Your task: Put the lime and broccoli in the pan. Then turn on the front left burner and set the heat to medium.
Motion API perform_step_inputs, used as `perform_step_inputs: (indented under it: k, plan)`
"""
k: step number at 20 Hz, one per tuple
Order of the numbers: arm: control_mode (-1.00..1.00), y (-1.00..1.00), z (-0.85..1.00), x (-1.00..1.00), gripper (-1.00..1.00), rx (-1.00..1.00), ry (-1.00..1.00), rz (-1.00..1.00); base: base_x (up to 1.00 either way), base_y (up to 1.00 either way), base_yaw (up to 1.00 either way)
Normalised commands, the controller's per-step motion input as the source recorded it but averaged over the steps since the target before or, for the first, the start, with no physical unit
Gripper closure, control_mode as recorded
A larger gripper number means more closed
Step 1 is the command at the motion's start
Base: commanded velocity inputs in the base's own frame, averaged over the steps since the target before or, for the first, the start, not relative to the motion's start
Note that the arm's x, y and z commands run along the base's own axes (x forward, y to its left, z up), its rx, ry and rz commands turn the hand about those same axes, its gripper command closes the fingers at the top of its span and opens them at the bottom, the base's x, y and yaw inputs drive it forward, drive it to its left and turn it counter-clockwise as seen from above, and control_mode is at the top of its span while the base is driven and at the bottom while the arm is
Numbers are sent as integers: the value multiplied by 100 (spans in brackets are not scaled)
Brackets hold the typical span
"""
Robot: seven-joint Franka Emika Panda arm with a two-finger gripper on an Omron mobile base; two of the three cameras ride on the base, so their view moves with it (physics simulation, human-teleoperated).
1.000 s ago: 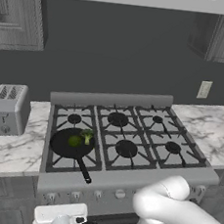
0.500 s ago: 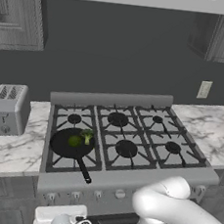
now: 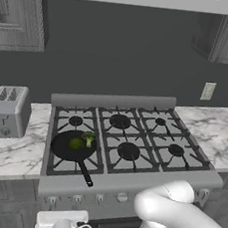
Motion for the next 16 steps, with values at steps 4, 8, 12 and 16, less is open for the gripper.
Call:
perform_step_inputs:
  k: [4, 8, 12, 16]
  plan:
    - [-100, 2, 0, 0, -100, -7, 0, -7, 0, 0, 0]
    - [-100, 5, 0, 0, -100, -12, 0, -8, 0, 0, 0]
    - [-100, 9, 0, 0, -100, -11, 0, -4, 0, 0, 0]
    - [-100, 3, -2, 0, -100, -2, 0, 1, 0, 0, 0]
